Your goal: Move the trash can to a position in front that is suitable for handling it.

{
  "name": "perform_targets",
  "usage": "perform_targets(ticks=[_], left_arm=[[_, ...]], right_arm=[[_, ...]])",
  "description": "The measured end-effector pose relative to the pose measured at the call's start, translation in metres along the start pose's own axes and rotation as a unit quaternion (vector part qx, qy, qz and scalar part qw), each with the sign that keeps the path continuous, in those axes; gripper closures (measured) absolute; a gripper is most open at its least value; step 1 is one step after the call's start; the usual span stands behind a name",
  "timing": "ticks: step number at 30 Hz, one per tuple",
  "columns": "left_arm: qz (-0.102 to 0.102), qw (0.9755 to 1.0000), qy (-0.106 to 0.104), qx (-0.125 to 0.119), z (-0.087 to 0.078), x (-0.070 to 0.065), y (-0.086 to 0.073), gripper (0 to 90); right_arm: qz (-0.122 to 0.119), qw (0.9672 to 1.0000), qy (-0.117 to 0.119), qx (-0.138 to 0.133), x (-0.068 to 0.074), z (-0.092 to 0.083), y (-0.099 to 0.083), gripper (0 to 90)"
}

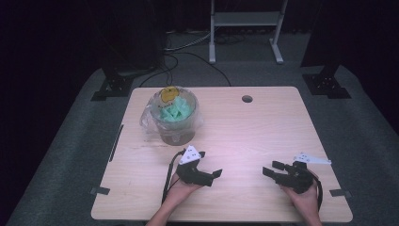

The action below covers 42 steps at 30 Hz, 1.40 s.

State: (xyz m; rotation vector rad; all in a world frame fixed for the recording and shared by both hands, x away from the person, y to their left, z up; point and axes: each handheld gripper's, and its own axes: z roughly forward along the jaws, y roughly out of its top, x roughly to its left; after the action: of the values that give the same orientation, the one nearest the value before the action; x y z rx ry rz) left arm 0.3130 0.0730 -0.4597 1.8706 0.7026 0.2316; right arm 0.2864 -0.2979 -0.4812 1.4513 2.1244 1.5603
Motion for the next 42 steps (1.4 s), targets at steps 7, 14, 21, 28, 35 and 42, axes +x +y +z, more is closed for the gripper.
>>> perform_targets(ticks=[7,14,21,28,35,42], left_arm=[[0.006,0.9999,0.004,-0.009,-0.006,-0.003,0.008,3.3],[0.014,0.9997,0.01,-0.016,-0.016,-0.002,0.02,3.9],[0.014,0.9993,0.021,-0.029,-0.028,0.004,0.034,4.6],[0.025,0.9977,0.053,-0.034,-0.05,0.013,0.056,5.0],[0.024,0.995,0.087,-0.044,-0.075,0.028,0.076,5.1],[0.025,0.9914,0.121,-0.043,-0.094,0.039,0.086,5.1]], right_arm=[[0.002,1.0,0.003,0.002,0.0,0.001,0.0,32.0],[0.005,1.0,0.002,-0.001,0.0,0.0,-0.001,32.1],[0.007,1.0,-0.003,-0.004,0.001,-0.001,0.0,32.0],[0.004,1.0,-0.001,-0.002,0.003,0.0,0.0,32.1],[0.003,1.0,0.002,-0.002,0.004,0.0,0.0,32.0],[0.004,1.0,0.005,-0.001,0.005,0.0,-0.001,32.0]])
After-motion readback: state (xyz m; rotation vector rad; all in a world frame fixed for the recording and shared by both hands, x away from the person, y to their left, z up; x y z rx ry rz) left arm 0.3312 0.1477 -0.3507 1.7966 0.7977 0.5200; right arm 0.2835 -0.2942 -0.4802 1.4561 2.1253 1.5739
